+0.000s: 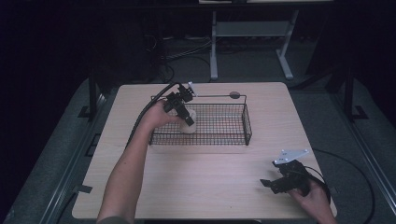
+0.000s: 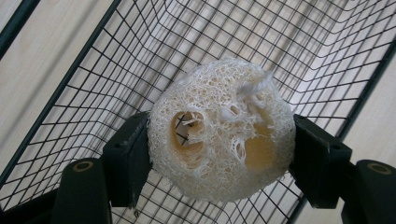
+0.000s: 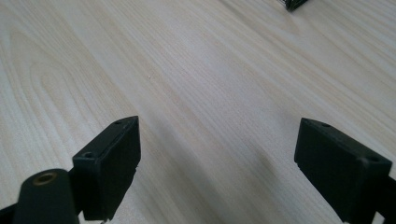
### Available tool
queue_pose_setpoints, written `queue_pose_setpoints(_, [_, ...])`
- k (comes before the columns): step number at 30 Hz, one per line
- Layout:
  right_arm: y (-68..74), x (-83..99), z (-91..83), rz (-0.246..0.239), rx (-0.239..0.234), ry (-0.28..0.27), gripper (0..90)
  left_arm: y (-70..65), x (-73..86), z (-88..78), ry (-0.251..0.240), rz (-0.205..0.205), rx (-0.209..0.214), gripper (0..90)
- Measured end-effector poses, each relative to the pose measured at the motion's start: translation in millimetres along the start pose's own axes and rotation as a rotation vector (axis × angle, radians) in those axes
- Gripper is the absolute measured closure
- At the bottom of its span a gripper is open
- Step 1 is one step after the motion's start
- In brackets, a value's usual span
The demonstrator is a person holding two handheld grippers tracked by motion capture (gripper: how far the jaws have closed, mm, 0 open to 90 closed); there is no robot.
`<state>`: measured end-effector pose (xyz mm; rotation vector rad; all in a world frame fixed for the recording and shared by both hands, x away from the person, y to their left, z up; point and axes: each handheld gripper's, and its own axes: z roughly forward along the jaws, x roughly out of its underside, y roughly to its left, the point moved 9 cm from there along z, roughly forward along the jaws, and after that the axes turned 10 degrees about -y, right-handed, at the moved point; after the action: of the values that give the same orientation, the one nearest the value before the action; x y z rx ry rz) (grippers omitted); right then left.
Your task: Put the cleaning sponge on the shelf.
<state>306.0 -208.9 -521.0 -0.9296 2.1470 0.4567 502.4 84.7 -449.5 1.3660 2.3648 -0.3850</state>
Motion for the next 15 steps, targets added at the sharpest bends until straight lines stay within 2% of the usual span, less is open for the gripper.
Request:
queue_pose_setpoints(10, [0.3,-0.7,0.1,0.006,-0.002,-0.002,14.1,-1.6,1.4,11.0,0.032,0.021,-0.010,28.4])
queue_pose_setpoints(15, [0.0,-0.8,0.4,0.005,-0.003,-0.003,14.1,-2.9,1.5,14.4,0.035,0.011,-0.004,28.3])
